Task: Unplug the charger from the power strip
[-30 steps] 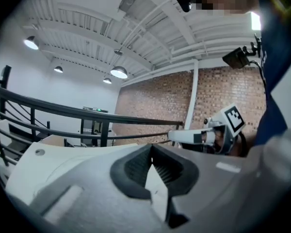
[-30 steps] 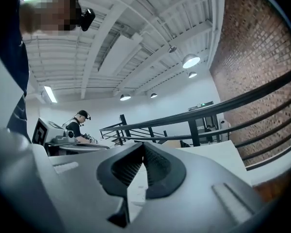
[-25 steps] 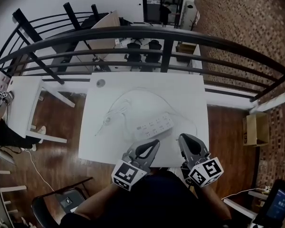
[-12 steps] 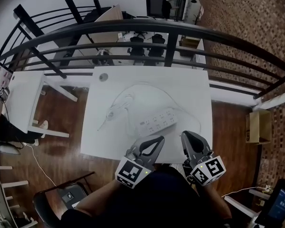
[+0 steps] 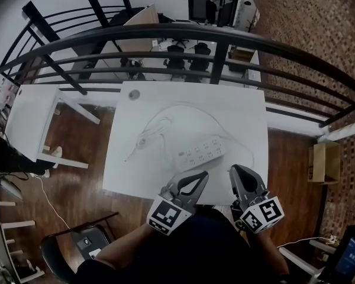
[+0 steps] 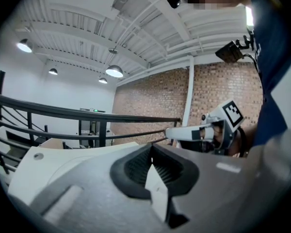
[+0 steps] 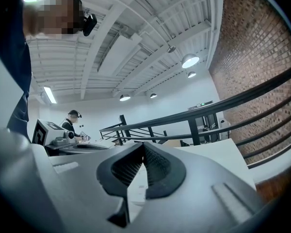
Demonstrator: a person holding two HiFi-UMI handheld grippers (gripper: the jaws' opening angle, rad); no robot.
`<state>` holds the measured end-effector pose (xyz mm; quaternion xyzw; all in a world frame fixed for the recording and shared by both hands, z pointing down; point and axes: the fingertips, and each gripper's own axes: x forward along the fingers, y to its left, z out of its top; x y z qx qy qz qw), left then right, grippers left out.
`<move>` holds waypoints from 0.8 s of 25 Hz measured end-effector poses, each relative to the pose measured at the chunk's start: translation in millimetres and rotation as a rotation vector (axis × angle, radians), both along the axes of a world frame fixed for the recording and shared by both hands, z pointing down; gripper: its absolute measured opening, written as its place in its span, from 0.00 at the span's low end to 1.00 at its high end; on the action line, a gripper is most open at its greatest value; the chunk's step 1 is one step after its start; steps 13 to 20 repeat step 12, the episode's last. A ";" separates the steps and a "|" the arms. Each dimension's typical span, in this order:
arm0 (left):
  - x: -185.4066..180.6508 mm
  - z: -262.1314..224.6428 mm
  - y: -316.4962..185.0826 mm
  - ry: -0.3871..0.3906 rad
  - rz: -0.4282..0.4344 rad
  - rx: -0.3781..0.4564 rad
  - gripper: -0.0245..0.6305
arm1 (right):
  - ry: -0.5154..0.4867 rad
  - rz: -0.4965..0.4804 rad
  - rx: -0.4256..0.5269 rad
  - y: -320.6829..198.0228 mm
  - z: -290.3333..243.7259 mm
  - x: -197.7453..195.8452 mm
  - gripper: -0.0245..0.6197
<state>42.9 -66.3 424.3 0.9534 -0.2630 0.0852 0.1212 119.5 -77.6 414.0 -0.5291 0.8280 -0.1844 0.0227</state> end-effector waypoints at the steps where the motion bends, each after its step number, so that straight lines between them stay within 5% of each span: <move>1: 0.3 0.5 0.0 0.000 -0.001 0.002 0.05 | 0.000 -0.002 0.000 -0.1 -0.1 -0.2 0.05; 20: 4.0 4.1 0.3 -0.002 -0.003 0.021 0.05 | 0.001 -0.018 0.001 -0.2 0.5 1.0 0.05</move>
